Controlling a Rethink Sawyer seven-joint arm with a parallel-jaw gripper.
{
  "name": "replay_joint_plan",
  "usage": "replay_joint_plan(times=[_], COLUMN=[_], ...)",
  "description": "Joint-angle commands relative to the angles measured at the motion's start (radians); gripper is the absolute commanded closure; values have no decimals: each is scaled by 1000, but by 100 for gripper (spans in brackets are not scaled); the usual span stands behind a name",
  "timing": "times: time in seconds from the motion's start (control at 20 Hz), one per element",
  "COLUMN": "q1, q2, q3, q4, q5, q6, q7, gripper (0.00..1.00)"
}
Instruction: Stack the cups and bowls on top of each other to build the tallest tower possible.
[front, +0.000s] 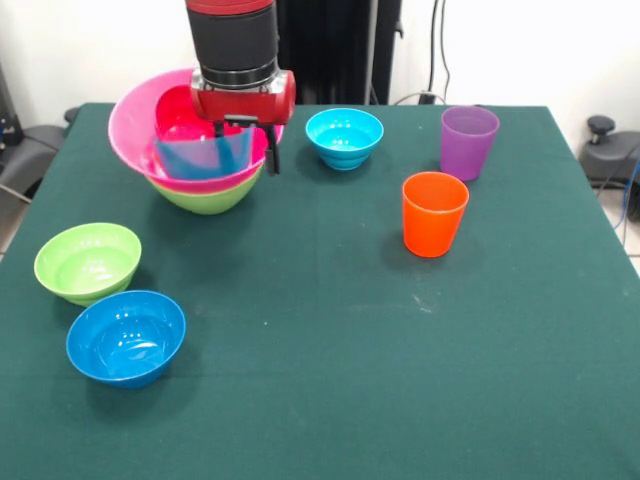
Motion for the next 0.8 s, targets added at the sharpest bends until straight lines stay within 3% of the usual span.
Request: replay_joint_plan(times=[0.05, 0.6, 0.8], q1=[5, 0, -38], q2=[36, 33, -143], q3=[53, 60, 78], q4=[-30, -4, 120], q5=[-27, 17, 77], q6=[24, 48, 132], q7=[-52, -21, -40], gripper=[0, 0, 0])
